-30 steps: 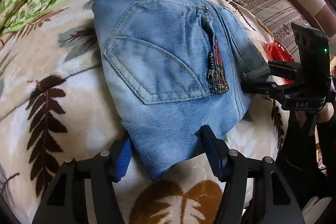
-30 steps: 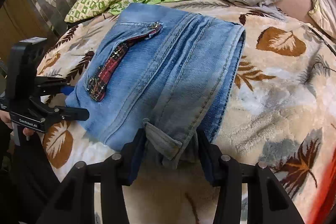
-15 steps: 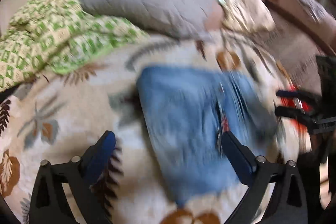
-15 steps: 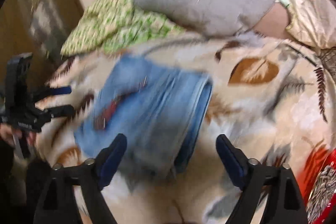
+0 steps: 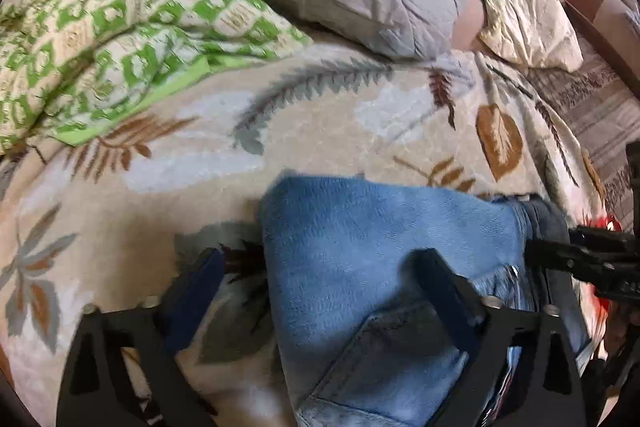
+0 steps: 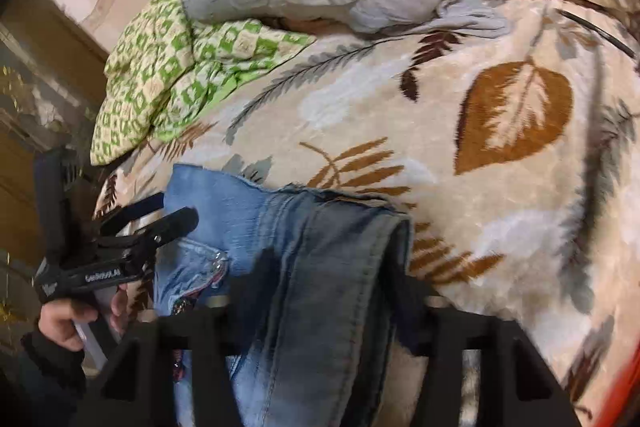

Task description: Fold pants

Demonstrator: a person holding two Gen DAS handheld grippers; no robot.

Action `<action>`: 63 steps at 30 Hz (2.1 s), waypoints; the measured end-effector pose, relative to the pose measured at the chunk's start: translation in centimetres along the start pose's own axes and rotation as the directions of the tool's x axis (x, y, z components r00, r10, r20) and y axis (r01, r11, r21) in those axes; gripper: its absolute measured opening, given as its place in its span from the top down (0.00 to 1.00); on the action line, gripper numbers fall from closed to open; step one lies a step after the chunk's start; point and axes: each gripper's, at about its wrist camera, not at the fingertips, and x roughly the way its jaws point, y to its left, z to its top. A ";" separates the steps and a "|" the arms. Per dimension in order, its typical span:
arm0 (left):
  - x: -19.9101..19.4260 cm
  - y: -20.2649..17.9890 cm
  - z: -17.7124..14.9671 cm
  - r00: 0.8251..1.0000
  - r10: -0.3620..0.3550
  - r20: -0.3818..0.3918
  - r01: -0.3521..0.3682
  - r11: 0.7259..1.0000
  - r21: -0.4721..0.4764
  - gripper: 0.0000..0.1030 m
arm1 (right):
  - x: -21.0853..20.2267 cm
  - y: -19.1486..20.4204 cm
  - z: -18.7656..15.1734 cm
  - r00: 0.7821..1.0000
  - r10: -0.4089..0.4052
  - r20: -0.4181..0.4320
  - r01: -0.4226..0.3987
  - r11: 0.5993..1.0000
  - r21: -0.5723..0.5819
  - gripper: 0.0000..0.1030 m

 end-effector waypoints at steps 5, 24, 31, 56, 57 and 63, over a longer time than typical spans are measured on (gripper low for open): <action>2.0 1.9 -1.7 0.995 -0.089 -0.049 0.087 0.995 -0.049 0.33 | 2.5 1.3 -0.8 0.987 -0.160 0.015 0.161 0.972 -0.173 0.66; -0.5 2.0 -1.0 0.999 0.041 -0.023 -0.044 0.988 -0.145 0.02 | 0.3 0.1 -0.5 0.978 -0.195 0.069 0.199 0.978 -0.058 0.00; -9.5 -0.3 0.8 0.980 0.167 0.105 -0.158 0.983 -0.088 0.01 | -6.8 2.5 0.8 0.961 -0.197 0.195 0.210 0.976 -0.051 0.00; -26.1 -11.2 -17.1 0.886 0.256 0.386 -0.229 0.966 -0.117 0.00 | -23.3 11.4 -19.0 0.839 -0.294 0.458 0.322 0.946 0.017 0.00; -25.3 -11.1 -17.7 0.892 0.266 0.366 -0.239 0.964 -0.118 0.00 | -22.5 10.8 -19.5 0.848 -0.306 0.433 0.325 0.945 0.032 0.00; -24.0 -10.6 -18.9 0.913 0.232 0.336 -0.202 0.972 -0.122 0.00 | -21.8 9.4 -21.0 0.854 -0.327 0.406 0.334 0.941 0.055 0.00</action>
